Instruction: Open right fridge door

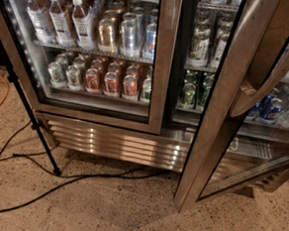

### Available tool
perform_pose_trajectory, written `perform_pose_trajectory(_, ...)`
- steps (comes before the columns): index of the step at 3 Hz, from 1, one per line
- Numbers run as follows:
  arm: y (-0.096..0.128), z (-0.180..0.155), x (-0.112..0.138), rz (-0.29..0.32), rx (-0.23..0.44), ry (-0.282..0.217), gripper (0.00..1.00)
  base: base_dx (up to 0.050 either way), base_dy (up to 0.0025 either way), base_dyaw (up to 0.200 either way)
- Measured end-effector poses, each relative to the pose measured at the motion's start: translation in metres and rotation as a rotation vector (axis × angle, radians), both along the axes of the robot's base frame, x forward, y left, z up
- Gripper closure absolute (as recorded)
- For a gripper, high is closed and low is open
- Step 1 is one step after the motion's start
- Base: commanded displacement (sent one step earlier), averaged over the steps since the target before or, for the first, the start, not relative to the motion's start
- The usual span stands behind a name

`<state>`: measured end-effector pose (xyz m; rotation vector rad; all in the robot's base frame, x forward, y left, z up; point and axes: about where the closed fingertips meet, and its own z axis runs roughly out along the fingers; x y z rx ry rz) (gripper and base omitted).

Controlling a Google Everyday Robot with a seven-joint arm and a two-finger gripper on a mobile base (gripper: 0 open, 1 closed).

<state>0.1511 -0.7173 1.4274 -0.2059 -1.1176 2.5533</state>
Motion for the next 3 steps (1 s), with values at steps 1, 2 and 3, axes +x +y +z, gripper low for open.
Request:
perform_pose_trajectory(1,0.006,0.000,0.008,-0.010,0.008,-0.011,1.00,0.000,0.00000,0.000)
perform_pose_trajectory(2,0.011,-0.004,0.029,-0.021,-0.028,-0.049,1.00,0.000,0.00000,0.000)
perform_pose_trajectory(3,-0.005,-0.028,-0.048,-0.155,-0.095,-0.219,1.00,0.000,0.00000,0.000)
